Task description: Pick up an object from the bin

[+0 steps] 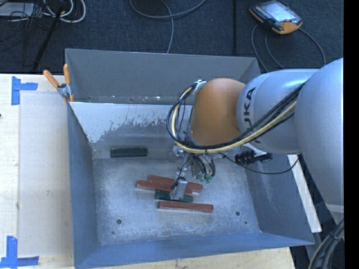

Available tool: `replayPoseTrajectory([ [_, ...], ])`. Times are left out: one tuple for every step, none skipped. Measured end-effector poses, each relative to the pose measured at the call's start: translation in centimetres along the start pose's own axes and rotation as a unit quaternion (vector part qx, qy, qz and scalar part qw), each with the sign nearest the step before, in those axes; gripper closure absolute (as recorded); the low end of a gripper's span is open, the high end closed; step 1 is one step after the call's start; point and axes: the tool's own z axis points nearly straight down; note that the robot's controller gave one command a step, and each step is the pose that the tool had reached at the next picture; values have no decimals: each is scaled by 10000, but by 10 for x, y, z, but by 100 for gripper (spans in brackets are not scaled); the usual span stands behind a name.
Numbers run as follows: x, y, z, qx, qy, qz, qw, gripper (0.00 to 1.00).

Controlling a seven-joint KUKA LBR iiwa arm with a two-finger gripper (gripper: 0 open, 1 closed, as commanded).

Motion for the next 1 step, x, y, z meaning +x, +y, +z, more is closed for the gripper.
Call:
replayPoseTrajectory([
  [3,0,-11,-10,-25,167,9999,0],
])
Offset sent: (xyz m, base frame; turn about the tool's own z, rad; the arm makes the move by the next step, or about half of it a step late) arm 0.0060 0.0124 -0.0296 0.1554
